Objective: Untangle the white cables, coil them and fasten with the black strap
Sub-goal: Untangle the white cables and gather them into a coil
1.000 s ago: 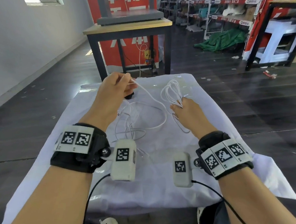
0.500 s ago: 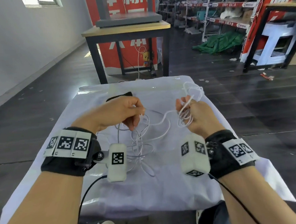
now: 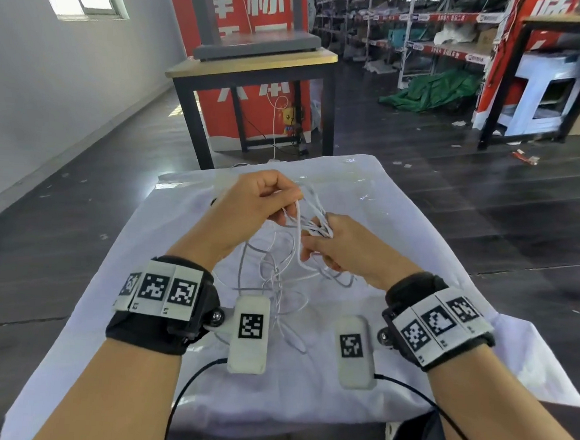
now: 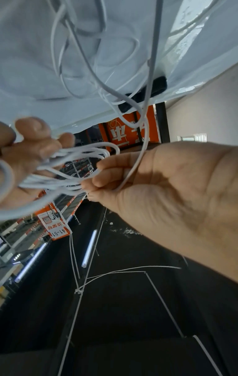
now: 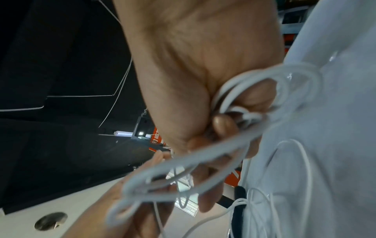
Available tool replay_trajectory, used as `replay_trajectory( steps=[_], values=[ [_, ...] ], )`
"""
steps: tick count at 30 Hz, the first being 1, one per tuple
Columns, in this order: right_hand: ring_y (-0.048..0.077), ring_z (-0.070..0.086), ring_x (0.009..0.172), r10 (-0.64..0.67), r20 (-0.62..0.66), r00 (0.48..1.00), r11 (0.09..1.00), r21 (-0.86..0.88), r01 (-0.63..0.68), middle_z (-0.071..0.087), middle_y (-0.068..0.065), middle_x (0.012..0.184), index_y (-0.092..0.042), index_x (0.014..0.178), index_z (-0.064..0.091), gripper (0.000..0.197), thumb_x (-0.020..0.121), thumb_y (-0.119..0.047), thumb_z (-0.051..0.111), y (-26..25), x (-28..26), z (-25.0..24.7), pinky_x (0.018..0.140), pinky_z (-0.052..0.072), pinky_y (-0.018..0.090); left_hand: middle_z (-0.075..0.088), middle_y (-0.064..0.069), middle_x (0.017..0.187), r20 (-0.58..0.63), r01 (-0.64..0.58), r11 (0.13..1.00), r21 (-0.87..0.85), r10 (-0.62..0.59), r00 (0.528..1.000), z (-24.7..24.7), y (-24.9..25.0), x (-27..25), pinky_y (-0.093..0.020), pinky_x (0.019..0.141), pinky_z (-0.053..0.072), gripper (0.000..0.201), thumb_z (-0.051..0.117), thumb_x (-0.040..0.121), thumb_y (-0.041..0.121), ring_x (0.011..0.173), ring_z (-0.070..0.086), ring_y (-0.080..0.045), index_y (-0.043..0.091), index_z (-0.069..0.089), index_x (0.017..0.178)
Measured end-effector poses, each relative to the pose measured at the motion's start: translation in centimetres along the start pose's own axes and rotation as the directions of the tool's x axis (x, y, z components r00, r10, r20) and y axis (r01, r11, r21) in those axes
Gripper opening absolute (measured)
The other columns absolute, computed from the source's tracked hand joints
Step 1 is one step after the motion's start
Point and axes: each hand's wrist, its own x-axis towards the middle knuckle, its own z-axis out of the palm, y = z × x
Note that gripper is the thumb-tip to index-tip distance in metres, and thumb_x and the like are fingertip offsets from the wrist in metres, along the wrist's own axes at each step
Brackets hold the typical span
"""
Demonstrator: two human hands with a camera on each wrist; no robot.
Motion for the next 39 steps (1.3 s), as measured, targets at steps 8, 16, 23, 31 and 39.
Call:
replay_trajectory(
  steps=[8,16,23,31,39],
  values=[
    [0.005,0.032,0.039,-0.012,0.186,0.983,0.972,0.233,-0.032,0.061,-0.004,0.065,-0.009,0.084,0.053,0.015,0.096,-0.007,0.045,-1.2,-0.4,0.3,0.041,0.023,0.016,0.068,0.004,0.070,-0.177,-0.012,0.982,0.191,0.047,0.983,0.4,-0.6,0.1,-0.019,0.059,0.048,0.013,0.060,0.093,0.021,0.052,0.059,-0.002,0.012,0.068,0.088],
    [0.008,0.023,0.043,0.037,0.098,0.995,0.977,0.205,-0.056,0.060,-0.009,0.057,-0.012,0.090,0.058,0.041,0.098,-0.048,0.041,-1.4,-0.5,1.0,0.044,0.019,0.018,0.070,0.001,0.072,-0.166,-0.039,0.982,0.185,0.070,0.984,1.1,-0.5,0.2,-0.010,0.055,0.045,0.012,0.062,0.092,0.020,0.055,0.060,-0.004,0.013,0.070,0.087],
    [0.007,0.022,0.046,0.034,0.046,0.998,0.961,0.273,-0.046,0.072,0.016,0.102,-0.012,0.105,0.062,0.018,0.098,-0.026,0.052,-0.9,-0.1,1.5,0.042,0.019,0.017,0.072,-0.004,0.077,-0.110,-0.012,1.000,0.006,0.013,0.994,1.3,-0.4,0.4,-0.028,0.071,0.057,0.014,0.060,0.093,0.018,0.064,0.065,-0.011,0.010,0.070,0.091],
    [0.010,0.051,0.062,0.021,0.055,0.998,0.970,0.240,-0.033,0.064,0.006,0.078,-0.012,0.090,0.053,0.009,0.097,-0.012,0.047,-0.4,0.2,1.4,0.060,0.045,0.020,0.068,0.008,0.075,-0.183,-0.042,0.979,0.199,0.079,0.980,0.4,-1.2,0.4,-0.016,0.063,0.048,0.011,0.062,0.091,0.026,0.059,0.055,0.003,0.020,0.070,0.089],
    [0.016,0.058,0.062,0.063,0.075,0.995,0.814,0.572,-0.095,0.054,0.006,0.076,-0.009,0.088,0.049,0.018,0.096,0.003,0.039,-0.9,0.2,1.3,0.068,0.060,0.032,0.058,0.003,0.105,-0.088,0.134,0.930,0.342,-0.110,0.990,-0.8,-2.3,0.6,-0.028,0.072,0.050,0.048,0.060,0.080,0.062,0.085,0.057,-0.013,0.036,0.051,0.120]
  ],
)
